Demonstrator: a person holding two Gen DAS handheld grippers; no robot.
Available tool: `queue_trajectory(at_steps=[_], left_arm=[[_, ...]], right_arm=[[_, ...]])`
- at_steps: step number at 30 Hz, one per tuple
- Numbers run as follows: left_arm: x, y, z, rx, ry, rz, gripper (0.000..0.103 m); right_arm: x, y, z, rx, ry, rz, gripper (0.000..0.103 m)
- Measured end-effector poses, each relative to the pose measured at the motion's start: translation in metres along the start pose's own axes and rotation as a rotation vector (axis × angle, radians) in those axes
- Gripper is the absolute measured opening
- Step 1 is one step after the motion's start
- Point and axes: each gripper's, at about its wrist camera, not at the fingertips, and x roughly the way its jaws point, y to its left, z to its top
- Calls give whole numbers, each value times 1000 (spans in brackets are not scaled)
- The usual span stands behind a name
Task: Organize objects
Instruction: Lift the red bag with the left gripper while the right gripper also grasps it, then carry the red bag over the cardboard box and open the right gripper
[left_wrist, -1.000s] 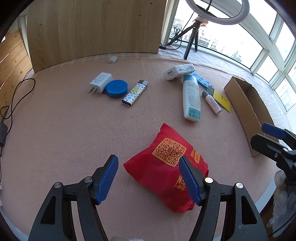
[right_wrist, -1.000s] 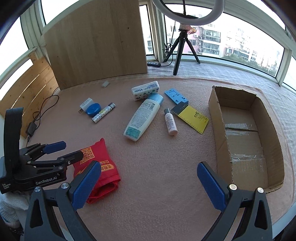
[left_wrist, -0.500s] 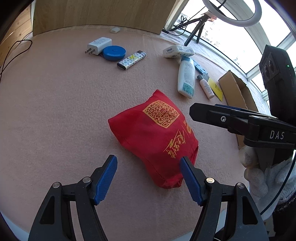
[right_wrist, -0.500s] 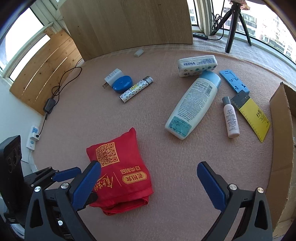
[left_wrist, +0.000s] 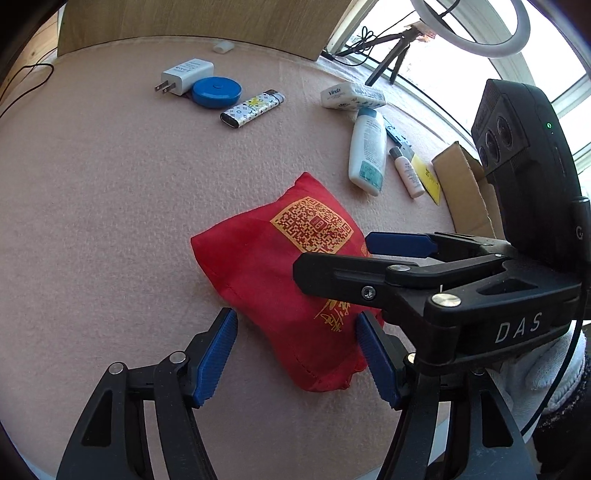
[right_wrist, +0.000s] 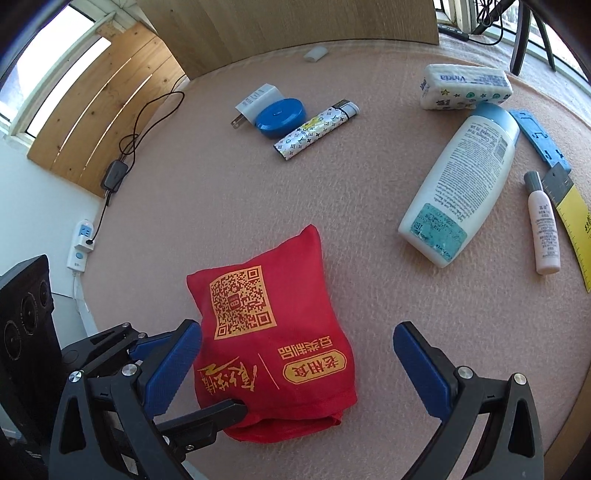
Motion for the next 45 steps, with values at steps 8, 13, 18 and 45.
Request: queue_trajectory(at_steps=[8, 13, 18, 45], left_arm=[[2, -11, 4, 31, -5, 0, 57], [-5, -29, 9, 67, -27, -8, 56], [-12, -63, 20, 137, -59, -28, 56], [58, -327, 48, 557, -42, -220, 56]], right_arm=[[0, 5, -8, 4, -8, 43, 77], [-16, 2, -13, 19, -50, 31, 75], [-46, -8, -20, 46, -119, 13, 74], [-230, -174, -102, 380, -441, -239, 74]])
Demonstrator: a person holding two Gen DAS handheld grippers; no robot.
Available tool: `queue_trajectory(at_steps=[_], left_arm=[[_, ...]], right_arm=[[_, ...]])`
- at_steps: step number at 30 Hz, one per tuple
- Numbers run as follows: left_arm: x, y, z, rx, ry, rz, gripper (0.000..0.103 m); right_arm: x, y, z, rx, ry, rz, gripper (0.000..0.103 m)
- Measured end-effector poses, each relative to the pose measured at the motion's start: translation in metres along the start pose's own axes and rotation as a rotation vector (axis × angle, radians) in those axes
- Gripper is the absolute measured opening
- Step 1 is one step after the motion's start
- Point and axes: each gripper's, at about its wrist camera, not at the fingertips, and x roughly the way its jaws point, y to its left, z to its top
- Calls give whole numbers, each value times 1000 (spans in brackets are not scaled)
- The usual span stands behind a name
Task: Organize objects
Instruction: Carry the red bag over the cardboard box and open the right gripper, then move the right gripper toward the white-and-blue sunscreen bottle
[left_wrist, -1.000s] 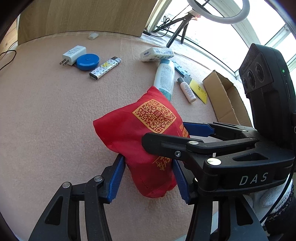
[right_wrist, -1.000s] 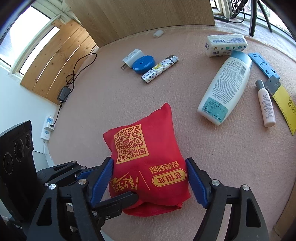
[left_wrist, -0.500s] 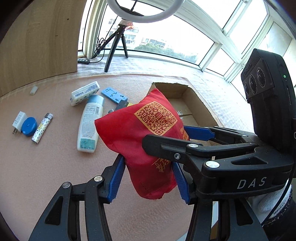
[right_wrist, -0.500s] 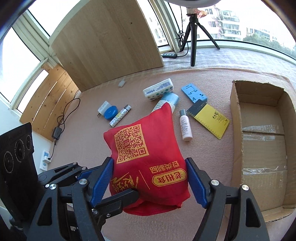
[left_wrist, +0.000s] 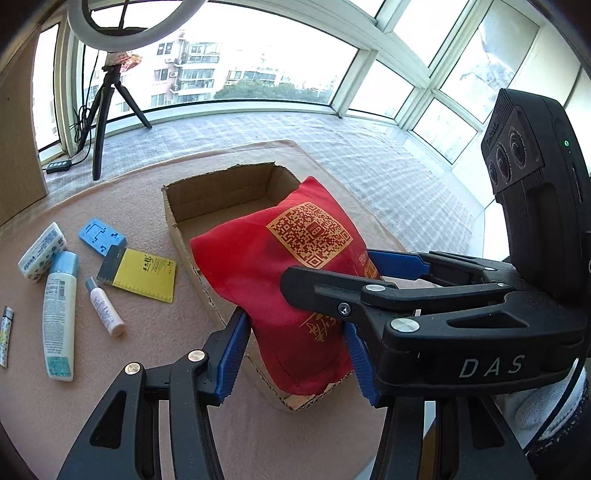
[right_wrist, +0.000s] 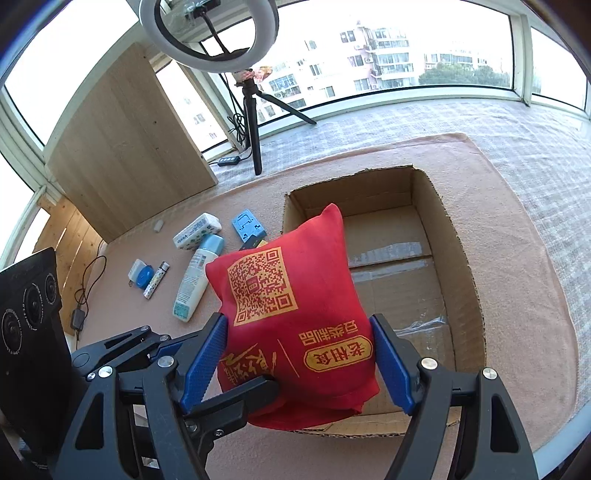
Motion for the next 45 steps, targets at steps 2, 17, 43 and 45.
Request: queue_trajectory(at_steps=[2, 17, 43, 45], left_arm=[[6, -8, 2, 13, 9, -2, 56], [-8, 17, -9, -2, 21, 60, 58], [-153, 175, -124, -303, -32, 296, 64], [-162, 183, -130, -321, -38, 308, 64]], right_arm=[[-2, -11, 1, 12, -5, -17, 74], [-11, -33, 0, 31, -42, -126, 80], [46, 93, 4, -119, -1, -3, 80], [59, 101, 12, -120, 14, 11, 80]])
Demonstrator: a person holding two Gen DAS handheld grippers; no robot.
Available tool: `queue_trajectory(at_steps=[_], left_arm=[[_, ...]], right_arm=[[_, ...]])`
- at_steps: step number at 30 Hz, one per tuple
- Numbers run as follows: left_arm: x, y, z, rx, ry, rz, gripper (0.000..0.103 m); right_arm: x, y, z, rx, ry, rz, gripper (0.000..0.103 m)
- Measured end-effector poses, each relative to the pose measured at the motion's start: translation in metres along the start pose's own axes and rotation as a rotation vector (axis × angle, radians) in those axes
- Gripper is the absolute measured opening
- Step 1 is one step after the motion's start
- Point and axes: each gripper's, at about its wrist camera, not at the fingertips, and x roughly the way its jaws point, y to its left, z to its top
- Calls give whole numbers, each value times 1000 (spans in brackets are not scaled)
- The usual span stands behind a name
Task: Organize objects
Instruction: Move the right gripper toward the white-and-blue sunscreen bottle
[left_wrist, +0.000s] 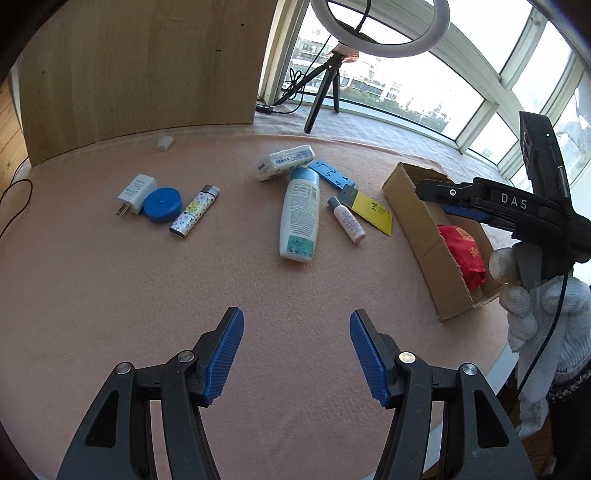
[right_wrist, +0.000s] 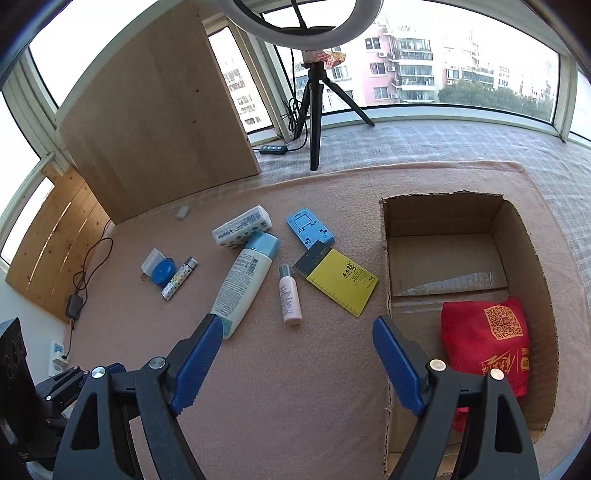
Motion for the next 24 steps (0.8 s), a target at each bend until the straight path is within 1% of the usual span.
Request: queue_trajectory(at_steps=[3, 5, 6, 7, 9, 14, 19, 24], left_arm=[[-6, 19, -3, -31, -2, 15, 64], [-9, 31, -6, -50, -2, 26, 64], [-11, 36, -8, -58, -2, 30, 64], [-12, 42, -10, -67, -2, 35, 64], [-15, 53, -12, -85, 0, 44, 64], [-20, 74, -16, -123, 0, 65, 64], [-23, 84, -17, -143, -2, 77, 64], [-22, 90, -16, -156, 2, 80, 64]], right_arm=[[21, 11, 14, -11, 18, 5, 80], [39, 15, 23, -13, 36, -7, 76], [48, 15, 28, -9, 51, -5, 67], [58, 15, 32, 1, 67, -4, 56], [76, 12, 40, 35, 98, 3, 47], [117, 1, 59, 119, 137, 15, 45], [147, -11, 73, 214, 153, 50, 45], [163, -6, 82, 224, 150, 64, 45]])
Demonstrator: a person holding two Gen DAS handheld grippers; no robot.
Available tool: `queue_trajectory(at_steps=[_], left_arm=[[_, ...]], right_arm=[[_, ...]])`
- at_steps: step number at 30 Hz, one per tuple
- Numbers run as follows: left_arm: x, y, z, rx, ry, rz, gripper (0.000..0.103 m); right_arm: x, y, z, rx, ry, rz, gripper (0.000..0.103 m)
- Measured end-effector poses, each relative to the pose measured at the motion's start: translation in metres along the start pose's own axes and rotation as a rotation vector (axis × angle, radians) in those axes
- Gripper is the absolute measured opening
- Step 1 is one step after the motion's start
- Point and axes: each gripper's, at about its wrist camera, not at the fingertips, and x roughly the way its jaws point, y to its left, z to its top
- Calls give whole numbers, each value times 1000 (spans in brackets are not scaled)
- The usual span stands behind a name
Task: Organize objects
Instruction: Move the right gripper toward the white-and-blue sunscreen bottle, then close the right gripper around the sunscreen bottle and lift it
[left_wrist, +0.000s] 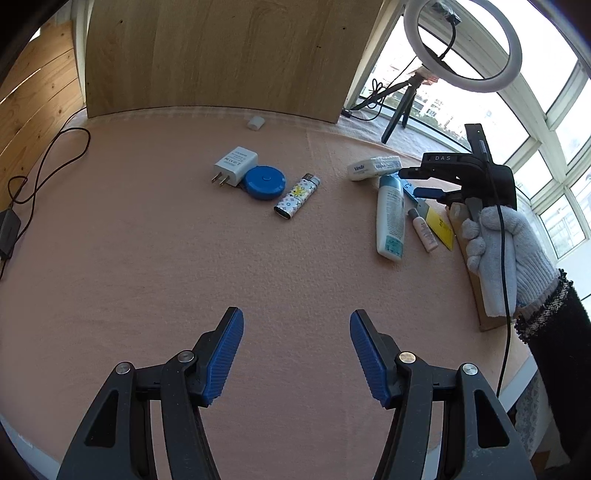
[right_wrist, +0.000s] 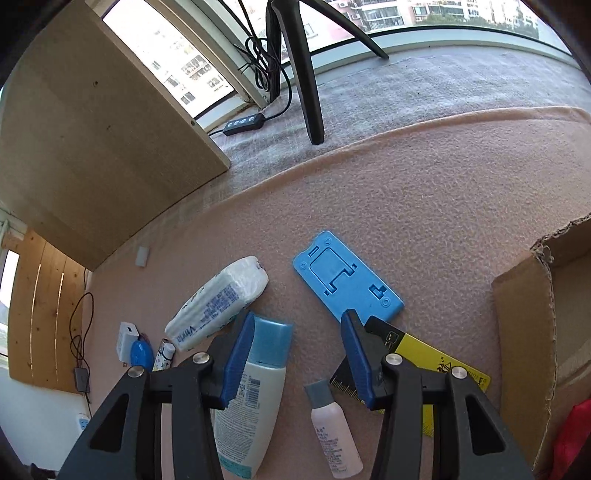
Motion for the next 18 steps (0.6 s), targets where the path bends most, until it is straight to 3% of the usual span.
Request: queue_trajectory(at_steps=[3, 6, 18], left_arm=[[3, 1, 3, -5, 2, -3, 64], [3, 1, 4, -4, 3, -4, 64], [9, -1, 7, -4, 13, -9, 64]], right_arm=[[6, 5, 3, -10, 5, 0, 45], [12, 7, 6, -18, 15, -6, 32], [25, 27, 1, -80, 77, 47, 32]])
